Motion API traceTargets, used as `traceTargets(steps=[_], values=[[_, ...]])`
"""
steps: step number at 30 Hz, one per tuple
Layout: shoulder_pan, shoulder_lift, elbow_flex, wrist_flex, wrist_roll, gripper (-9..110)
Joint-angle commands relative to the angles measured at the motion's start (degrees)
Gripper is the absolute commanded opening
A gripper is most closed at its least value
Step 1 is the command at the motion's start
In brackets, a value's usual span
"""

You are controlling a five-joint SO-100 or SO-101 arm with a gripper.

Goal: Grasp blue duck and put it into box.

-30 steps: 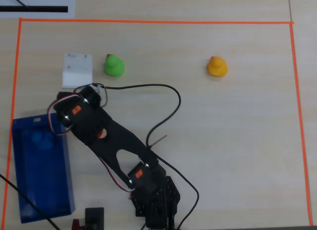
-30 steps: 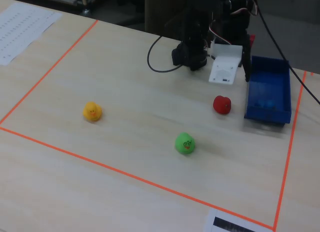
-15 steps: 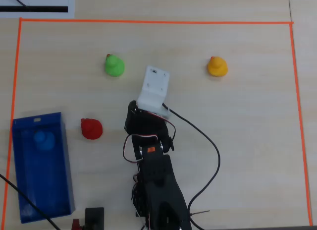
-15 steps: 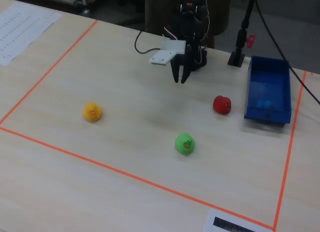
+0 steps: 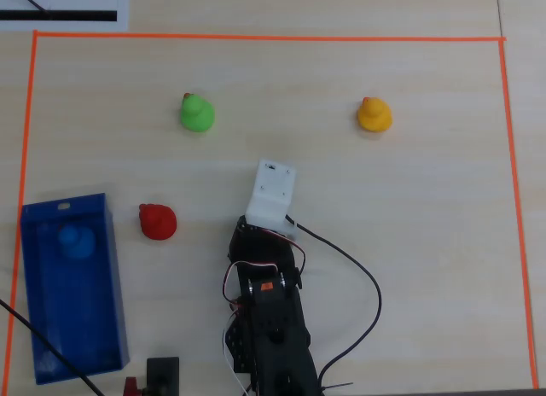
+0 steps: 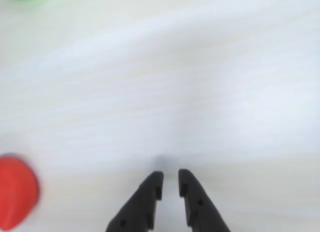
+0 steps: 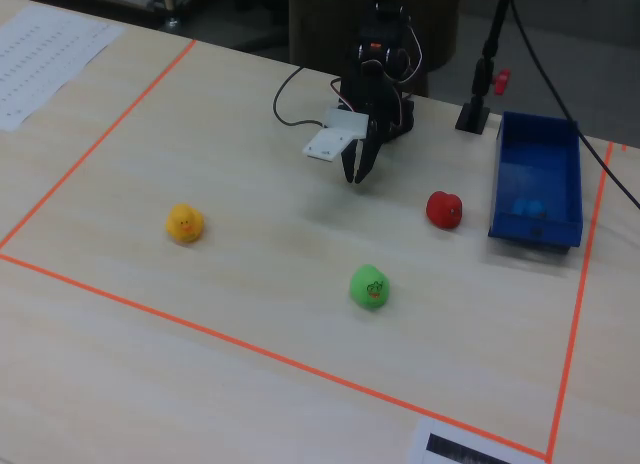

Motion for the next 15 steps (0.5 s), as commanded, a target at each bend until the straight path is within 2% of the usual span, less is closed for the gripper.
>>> traceTargets(steps=[1, 6, 15], values=[[1.3, 0.0, -0.2, 8.6, -4.6, 0], [5.8, 0.1, -0.1, 11.1, -7.1, 5], [6.1, 0.1, -0.1, 11.1, -7.2, 5]])
